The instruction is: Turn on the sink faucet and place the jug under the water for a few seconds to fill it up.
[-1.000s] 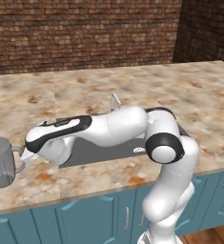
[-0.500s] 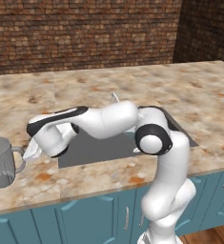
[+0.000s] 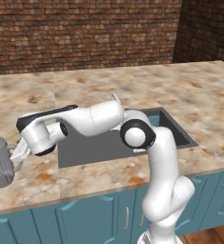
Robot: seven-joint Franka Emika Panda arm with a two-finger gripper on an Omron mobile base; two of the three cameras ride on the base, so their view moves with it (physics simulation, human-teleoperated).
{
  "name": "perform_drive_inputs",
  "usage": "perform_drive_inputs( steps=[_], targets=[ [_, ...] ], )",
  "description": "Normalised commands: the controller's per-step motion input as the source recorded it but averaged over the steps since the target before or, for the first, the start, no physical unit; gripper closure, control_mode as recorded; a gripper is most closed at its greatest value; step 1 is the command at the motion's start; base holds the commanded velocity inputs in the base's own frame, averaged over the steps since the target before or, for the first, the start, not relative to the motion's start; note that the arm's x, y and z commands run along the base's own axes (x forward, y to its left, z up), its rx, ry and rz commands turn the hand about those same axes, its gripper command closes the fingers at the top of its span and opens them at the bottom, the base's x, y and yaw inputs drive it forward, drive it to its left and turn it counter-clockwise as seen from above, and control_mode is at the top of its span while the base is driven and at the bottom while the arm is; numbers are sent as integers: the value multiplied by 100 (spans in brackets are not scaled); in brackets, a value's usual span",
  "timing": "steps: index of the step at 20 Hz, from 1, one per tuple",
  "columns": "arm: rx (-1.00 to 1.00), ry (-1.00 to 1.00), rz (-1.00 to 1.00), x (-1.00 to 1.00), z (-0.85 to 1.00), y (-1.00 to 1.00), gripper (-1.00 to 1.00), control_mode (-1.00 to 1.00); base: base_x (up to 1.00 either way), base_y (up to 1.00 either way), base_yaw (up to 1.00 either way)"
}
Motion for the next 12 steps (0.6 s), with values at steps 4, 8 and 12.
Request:
perform_drive_inputs(
  steps=[4,8,12],
  targets=[
    [0,2,6,0,-11,28,100,-100,0,0,0],
    [-2,5,4,0,-14,35,100,-100,0,0,0],
    [-1,11,4,0,-13,29,100,-100,0,0,0]
  ],
)
